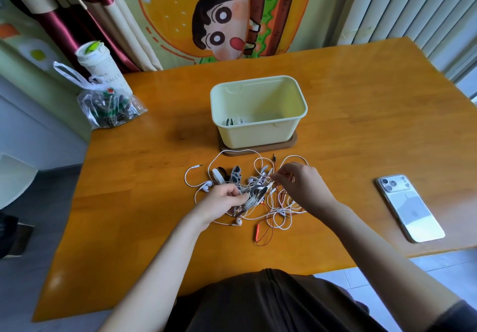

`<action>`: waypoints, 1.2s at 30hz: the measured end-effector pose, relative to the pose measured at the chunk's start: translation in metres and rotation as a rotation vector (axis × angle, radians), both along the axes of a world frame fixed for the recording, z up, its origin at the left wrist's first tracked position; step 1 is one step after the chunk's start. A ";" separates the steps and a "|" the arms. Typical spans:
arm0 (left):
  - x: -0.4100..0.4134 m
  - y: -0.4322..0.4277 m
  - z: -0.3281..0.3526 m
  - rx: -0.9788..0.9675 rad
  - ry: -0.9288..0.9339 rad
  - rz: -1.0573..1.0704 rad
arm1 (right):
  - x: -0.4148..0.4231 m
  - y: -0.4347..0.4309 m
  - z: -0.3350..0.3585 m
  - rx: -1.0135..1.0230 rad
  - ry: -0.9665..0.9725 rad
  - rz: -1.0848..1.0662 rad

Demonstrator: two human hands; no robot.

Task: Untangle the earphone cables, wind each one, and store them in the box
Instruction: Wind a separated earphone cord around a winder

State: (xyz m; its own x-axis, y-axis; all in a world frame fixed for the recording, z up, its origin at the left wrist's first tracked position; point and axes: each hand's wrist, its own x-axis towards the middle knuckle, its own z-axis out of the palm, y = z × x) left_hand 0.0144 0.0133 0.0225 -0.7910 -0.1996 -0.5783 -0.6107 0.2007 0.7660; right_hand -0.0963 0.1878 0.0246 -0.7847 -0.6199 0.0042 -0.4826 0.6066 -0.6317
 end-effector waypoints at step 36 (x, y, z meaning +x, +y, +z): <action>-0.024 0.023 0.010 0.726 0.142 0.729 | 0.052 -0.013 -0.015 -0.101 0.003 0.089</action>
State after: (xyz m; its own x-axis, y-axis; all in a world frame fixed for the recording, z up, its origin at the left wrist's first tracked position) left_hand -0.0096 0.0368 0.0323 -0.6882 -0.2975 -0.6617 -0.2936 -0.7198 0.6290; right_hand -0.0447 0.1752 0.0100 -0.7266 -0.6832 0.0723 -0.5338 0.4951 -0.6855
